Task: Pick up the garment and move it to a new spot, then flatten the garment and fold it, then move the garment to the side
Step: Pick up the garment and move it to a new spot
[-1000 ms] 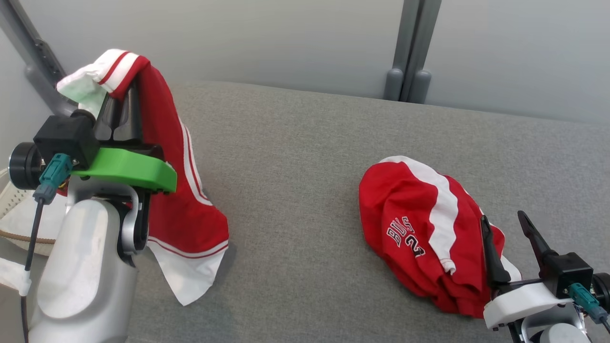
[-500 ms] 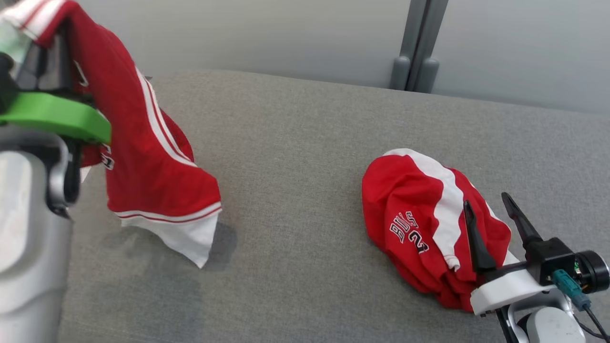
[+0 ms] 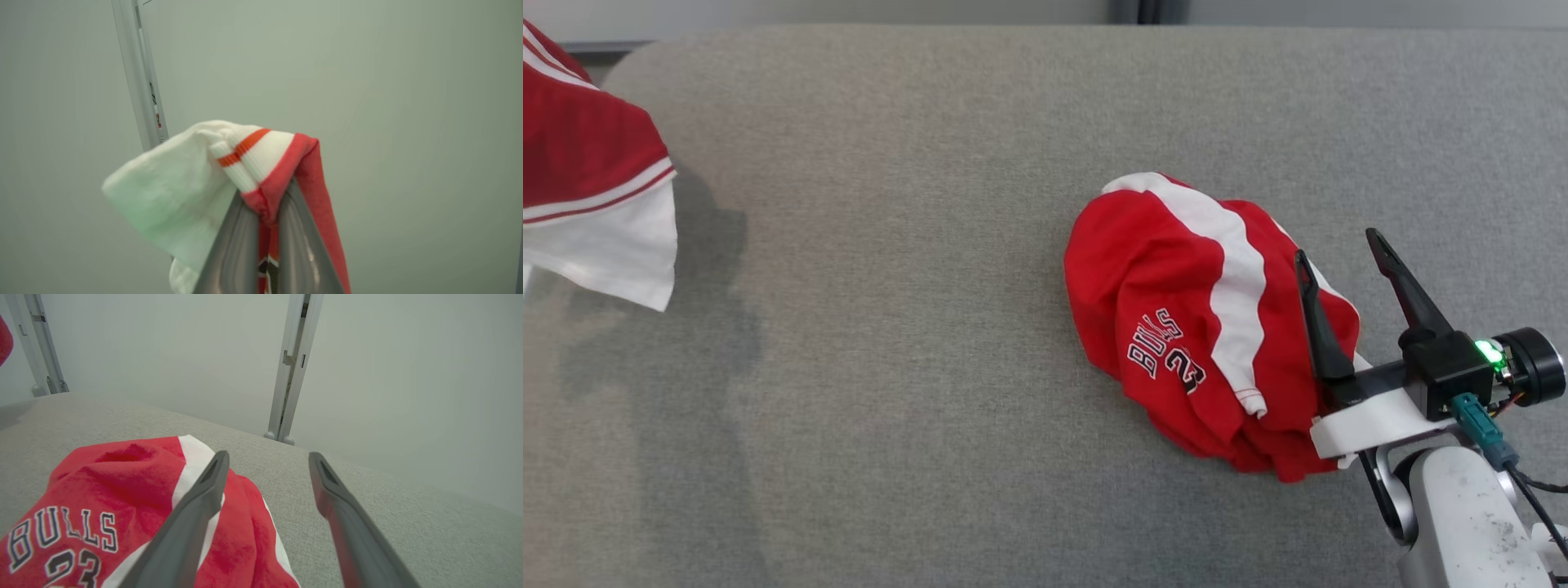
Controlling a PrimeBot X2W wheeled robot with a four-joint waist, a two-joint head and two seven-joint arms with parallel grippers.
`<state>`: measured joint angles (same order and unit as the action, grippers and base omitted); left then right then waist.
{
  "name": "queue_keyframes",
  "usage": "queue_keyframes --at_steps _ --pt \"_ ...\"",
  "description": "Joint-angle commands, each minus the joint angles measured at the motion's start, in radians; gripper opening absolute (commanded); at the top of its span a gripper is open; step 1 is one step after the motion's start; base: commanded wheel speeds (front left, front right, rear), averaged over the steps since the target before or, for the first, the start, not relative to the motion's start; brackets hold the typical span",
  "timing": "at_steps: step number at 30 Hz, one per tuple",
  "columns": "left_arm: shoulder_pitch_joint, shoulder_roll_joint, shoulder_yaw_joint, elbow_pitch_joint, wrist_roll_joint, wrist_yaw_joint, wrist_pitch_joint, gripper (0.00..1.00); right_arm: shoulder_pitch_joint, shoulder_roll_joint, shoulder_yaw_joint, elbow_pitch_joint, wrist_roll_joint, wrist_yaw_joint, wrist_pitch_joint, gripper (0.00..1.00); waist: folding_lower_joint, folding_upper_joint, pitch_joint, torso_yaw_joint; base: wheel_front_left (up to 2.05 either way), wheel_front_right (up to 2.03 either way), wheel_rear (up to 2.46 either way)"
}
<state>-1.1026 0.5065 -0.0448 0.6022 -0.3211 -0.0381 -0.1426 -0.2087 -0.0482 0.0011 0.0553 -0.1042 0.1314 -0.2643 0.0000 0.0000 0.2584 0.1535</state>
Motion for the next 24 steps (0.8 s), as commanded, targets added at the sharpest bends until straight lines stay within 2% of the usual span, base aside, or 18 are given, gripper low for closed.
queue_keyframes --at_steps 1,10,14,24 --pt "-0.026 0.010 0.005 0.033 -0.008 0.004 -0.011 0.00 -0.024 -0.004 -0.002 -0.010 -0.009 -0.001 0.000 1.00 0.0000 0.0000 0.152 -0.110 0.00 0.00 0.00" --pt "-0.047 -0.014 0.024 0.294 -0.050 -0.002 -0.023 0.00 -0.066 -0.004 -0.014 -0.053 -0.033 -0.001 0.000 1.00 0.0000 0.0000 0.279 -0.131 0.00 0.00 0.00" --pt "-0.033 -0.022 0.027 0.405 -0.068 0.001 -0.009 0.00 -0.075 -0.004 -0.012 -0.064 -0.038 -0.001 0.000 1.00 0.0000 0.0000 0.301 -0.133 0.00 0.00 0.00" --pt "-0.010 -0.042 0.015 0.587 -0.097 -0.044 0.034 0.00 -0.089 -0.004 -0.011 -0.071 -0.045 -0.001 0.000 1.00 0.0000 0.0000 0.319 -0.131 0.00 0.00 0.00"
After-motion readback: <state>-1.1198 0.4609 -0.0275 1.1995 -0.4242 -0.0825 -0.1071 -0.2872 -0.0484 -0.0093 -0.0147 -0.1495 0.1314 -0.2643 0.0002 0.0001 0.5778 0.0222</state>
